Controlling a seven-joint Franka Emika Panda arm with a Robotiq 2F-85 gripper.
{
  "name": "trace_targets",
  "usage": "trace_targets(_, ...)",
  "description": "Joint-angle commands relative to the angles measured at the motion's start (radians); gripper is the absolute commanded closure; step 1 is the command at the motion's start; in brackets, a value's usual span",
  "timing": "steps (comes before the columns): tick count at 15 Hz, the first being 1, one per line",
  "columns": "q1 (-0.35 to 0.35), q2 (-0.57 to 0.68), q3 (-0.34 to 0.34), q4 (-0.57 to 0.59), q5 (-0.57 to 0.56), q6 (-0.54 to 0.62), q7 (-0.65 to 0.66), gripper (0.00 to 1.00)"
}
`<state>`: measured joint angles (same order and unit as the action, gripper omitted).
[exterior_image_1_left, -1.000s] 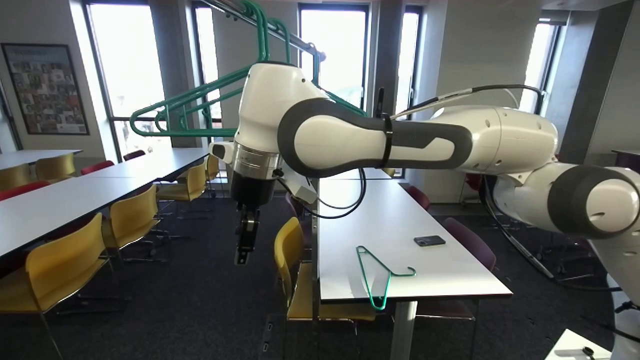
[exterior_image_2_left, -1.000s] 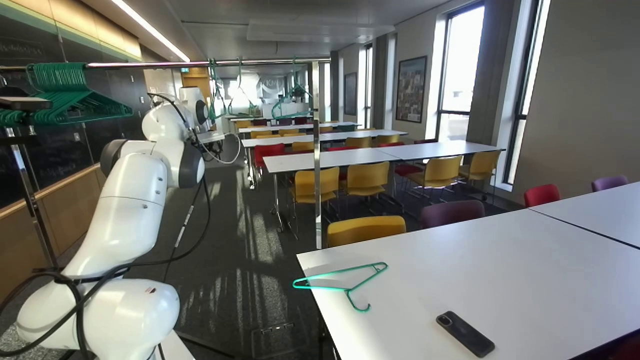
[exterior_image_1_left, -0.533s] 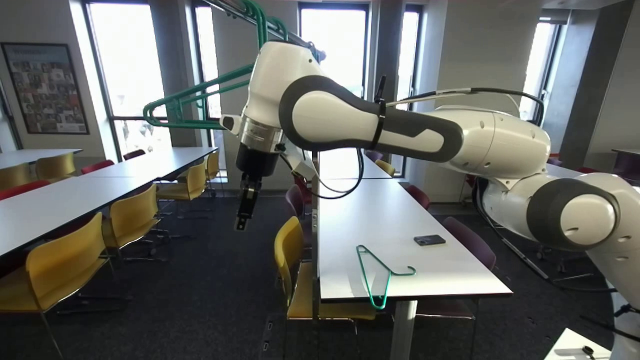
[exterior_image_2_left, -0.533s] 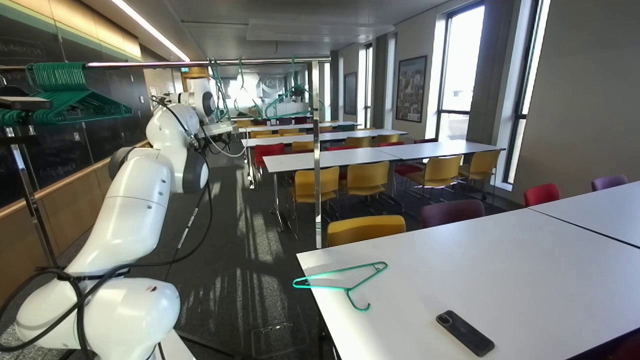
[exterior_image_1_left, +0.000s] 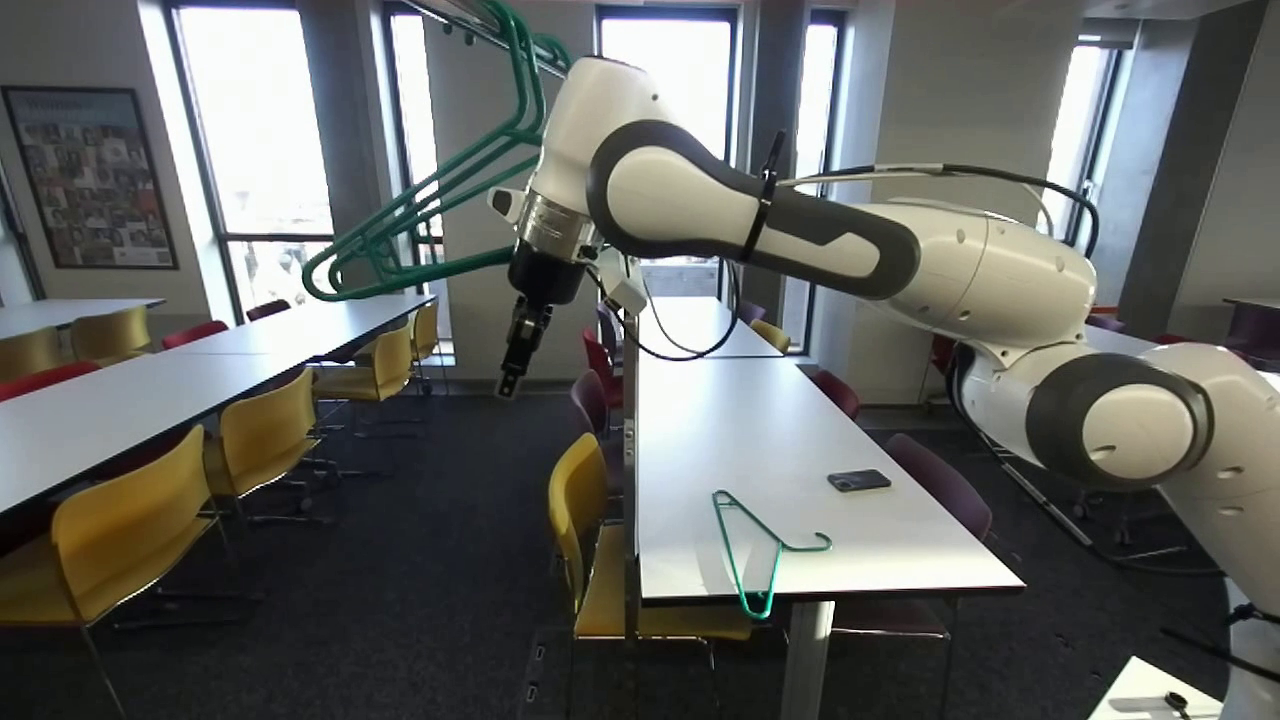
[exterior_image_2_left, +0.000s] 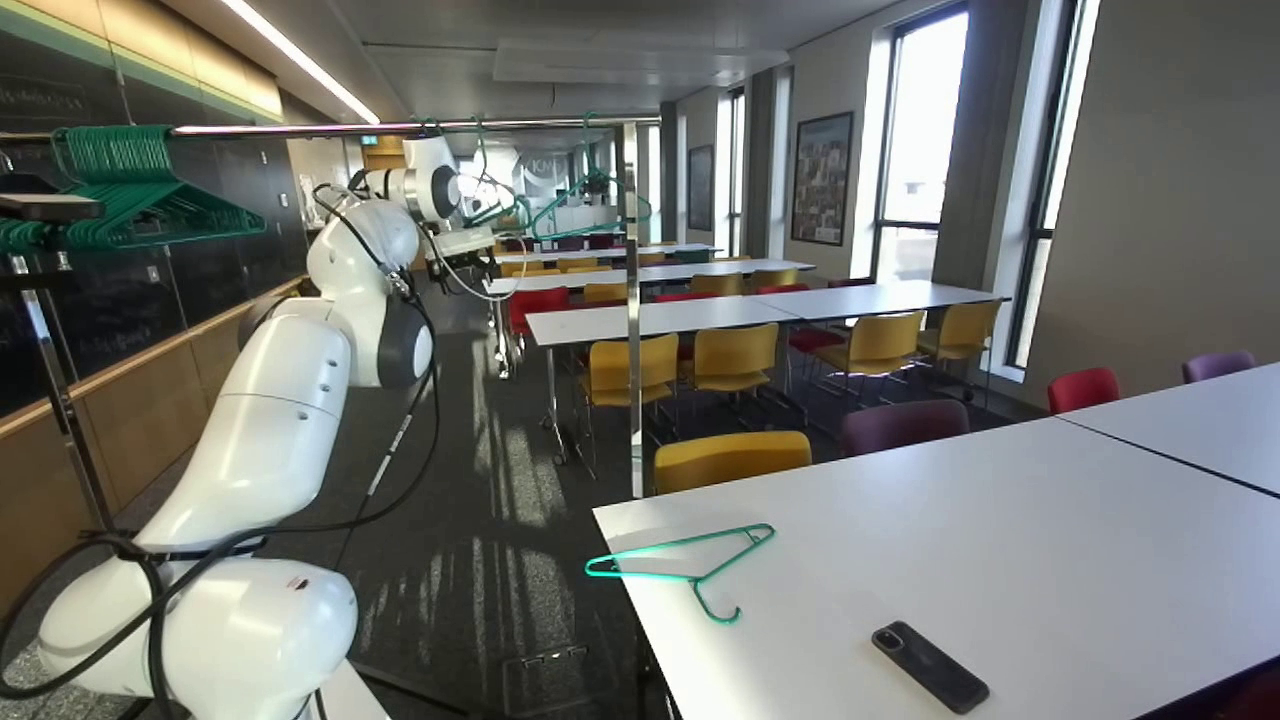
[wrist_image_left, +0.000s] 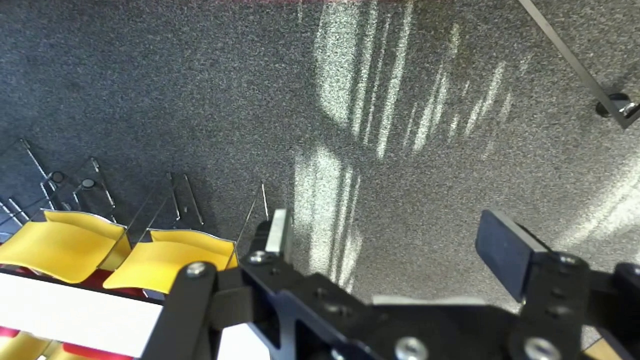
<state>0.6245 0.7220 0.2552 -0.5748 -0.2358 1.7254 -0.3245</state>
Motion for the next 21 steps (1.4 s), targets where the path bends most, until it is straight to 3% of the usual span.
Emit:
trace_targets(1, -0.056, 0.001, 0.025, 0.015, 0.063, -0.01, -0.018, 0.0)
trace_targets(9, -0.176, -0.004, 0.059, -0.019, 0.217, -0.008, -0.043, 0.0)
trace_targets(13, -0.137, -0.015, 0.073, -0.088, 0.206, -0.007, -0.107, 0.0)
trace_targets(18, -0.119, -0.06, 0.116, -0.273, 0.199, 0.032, -0.181, 0.0)
trace_targets(21, -0.104, -0.117, 0.098, -0.371, 0.153, 0.083, -0.195, 0.0)
